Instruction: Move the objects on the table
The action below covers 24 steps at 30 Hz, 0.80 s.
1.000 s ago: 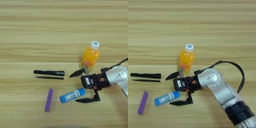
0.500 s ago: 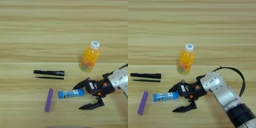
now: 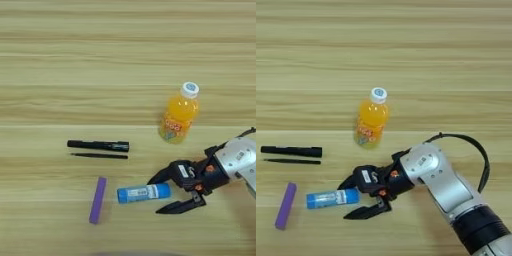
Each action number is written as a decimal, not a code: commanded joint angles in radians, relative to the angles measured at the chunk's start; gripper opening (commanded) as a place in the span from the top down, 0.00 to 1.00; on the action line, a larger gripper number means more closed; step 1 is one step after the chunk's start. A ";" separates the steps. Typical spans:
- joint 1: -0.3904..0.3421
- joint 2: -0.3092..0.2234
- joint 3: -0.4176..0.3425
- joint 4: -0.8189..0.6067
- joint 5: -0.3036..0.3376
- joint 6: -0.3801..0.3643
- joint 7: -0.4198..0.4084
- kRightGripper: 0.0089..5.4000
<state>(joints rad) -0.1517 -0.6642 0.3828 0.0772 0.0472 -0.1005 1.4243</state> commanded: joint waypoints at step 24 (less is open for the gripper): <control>-0.015 -0.012 -0.081 0.059 0.017 0.001 -0.086 0.74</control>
<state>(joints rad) -0.1492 -0.6458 0.3430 0.1196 0.0703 -0.0999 1.3931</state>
